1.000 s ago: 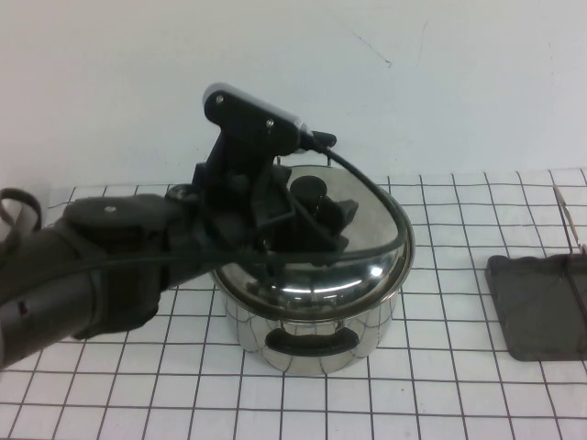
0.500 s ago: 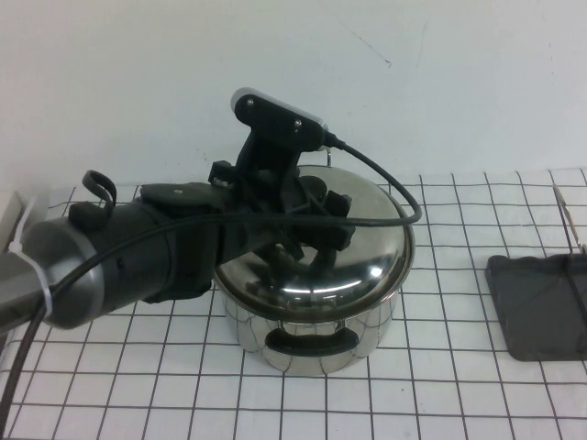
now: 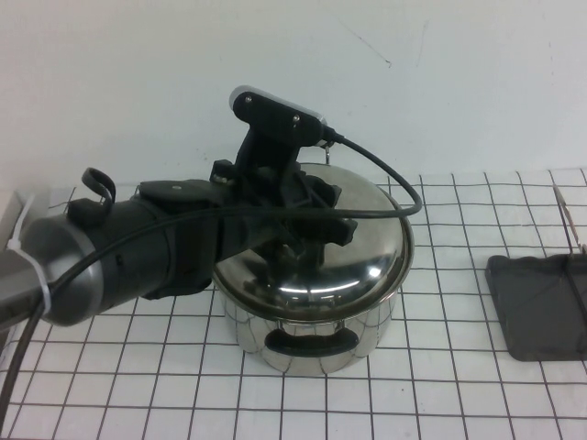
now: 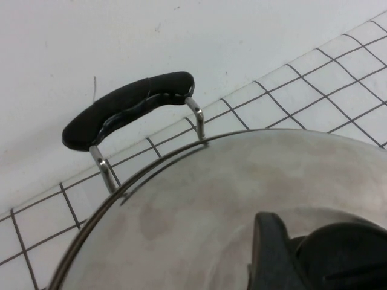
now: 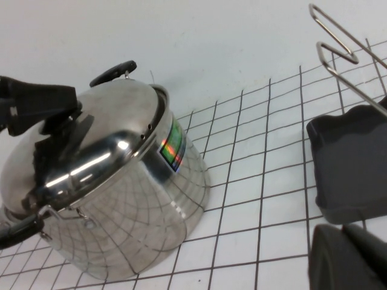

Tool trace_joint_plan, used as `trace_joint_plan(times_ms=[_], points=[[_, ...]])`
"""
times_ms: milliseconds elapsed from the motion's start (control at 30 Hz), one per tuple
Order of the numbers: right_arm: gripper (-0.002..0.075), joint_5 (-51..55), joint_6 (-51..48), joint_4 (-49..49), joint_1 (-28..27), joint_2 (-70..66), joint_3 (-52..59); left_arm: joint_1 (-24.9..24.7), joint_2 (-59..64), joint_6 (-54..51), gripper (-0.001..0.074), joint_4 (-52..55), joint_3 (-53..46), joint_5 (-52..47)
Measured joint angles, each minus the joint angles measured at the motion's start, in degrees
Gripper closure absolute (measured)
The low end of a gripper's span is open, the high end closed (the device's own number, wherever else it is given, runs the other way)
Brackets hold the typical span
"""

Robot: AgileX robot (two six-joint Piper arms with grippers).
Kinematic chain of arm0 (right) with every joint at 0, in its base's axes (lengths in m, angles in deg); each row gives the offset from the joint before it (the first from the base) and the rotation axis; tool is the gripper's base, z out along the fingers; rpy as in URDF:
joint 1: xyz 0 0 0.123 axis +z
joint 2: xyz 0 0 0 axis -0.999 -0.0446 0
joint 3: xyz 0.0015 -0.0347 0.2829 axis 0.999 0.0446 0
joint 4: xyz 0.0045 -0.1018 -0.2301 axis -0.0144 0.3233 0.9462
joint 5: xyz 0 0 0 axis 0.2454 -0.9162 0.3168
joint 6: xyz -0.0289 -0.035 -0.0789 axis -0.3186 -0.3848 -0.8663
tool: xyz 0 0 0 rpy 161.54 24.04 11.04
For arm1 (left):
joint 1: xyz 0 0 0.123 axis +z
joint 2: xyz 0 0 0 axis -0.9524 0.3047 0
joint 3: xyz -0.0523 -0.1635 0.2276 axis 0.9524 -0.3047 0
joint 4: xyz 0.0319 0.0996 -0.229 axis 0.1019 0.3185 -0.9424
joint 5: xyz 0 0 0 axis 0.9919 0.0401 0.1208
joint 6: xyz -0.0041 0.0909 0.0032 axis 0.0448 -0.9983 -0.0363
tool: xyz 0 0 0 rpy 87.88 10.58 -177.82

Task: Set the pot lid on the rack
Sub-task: Open the pot

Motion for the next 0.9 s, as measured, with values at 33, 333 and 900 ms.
trace_joint_plan(times_ms=[33, 333, 900], points=[[0.0729, 0.00, 0.00, 0.00, 0.00, 0.00, 0.00, 0.00, -0.37, -0.15, 0.0412, 0.00, 0.00, -0.09], [0.0729, 0.00, -0.47, -2.22, 0.00, 0.00, 0.00, 0.00, -8.65, -5.40, 0.0413, 0.33, -0.10, -0.27], [0.0729, 2.27, -29.79, -24.29, 0.00, -1.60, -4.99, 0.00, -17.27, -4.04, 0.0413, 1.69, -0.10, -15.20]])
